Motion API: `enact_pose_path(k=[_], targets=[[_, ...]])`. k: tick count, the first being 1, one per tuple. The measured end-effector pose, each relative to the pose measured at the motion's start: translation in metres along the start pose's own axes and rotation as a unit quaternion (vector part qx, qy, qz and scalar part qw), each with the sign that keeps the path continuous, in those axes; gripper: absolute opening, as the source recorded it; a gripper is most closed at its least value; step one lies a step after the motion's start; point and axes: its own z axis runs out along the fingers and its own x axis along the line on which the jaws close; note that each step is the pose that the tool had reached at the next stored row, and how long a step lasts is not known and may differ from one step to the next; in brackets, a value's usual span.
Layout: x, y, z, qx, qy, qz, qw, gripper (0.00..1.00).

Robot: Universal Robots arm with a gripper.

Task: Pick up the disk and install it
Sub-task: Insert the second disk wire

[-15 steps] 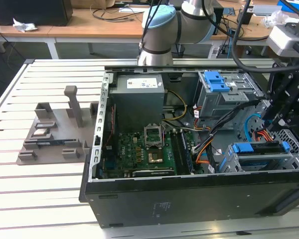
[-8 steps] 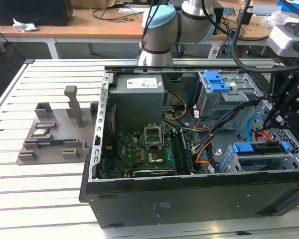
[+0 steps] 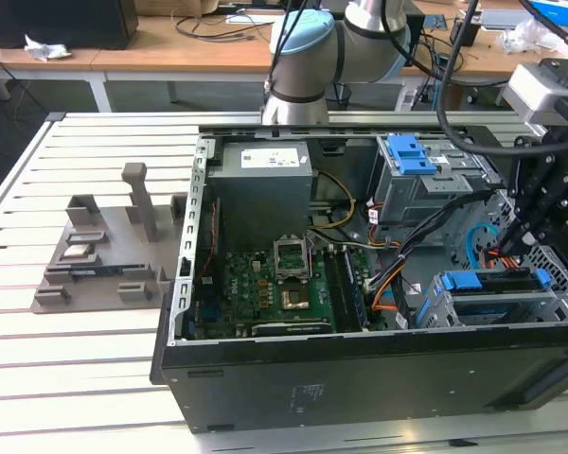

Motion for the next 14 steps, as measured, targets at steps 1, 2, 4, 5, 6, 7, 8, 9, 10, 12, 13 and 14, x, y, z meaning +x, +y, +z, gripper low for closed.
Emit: enact_pose_path(k=[1,2,4,5,6,7,8,9,10,12,13,14], targets=[[0.0015,-0.0001,0.0021,-0.0002,0.0000,0.000,1.0000,0.16],[0.0030,-0.0001,0.0036,-0.0002,0.0000,0.000,1.0000,0.16],[0.0074,-0.0004,0.0064,-0.0003,0.0001,-0.001,1.0000,0.16],[0.0081,-0.0005,0.0074,-0.0003,0.0000,-0.001,1.0000,0.16],[0.0084,-0.0005,0.0080,-0.0003,0.0000,-0.001,1.0000,0.16],[0.0084,-0.0004,0.0081,-0.0003,-0.0003,-0.001,1.0000,0.16],[0.0084,-0.0002,0.0083,-0.0003,-0.0010,-0.001,1.0000,0.16],[0.0084,-0.0001,0.0086,-0.0003,-0.0017,-0.002,1.0000,0.16],[0.0085,-0.0001,0.0091,-0.0003,-0.0020,-0.002,1.0000,0.16],[0.0088,-0.0002,0.0102,-0.0003,-0.0019,-0.005,1.0000,0.16],[0.0089,-0.0003,0.0111,-0.0004,-0.0017,-0.006,1.0000,0.16],[0.0090,-0.0003,0.0117,-0.0004,-0.0017,-0.007,1.0000,0.16]])
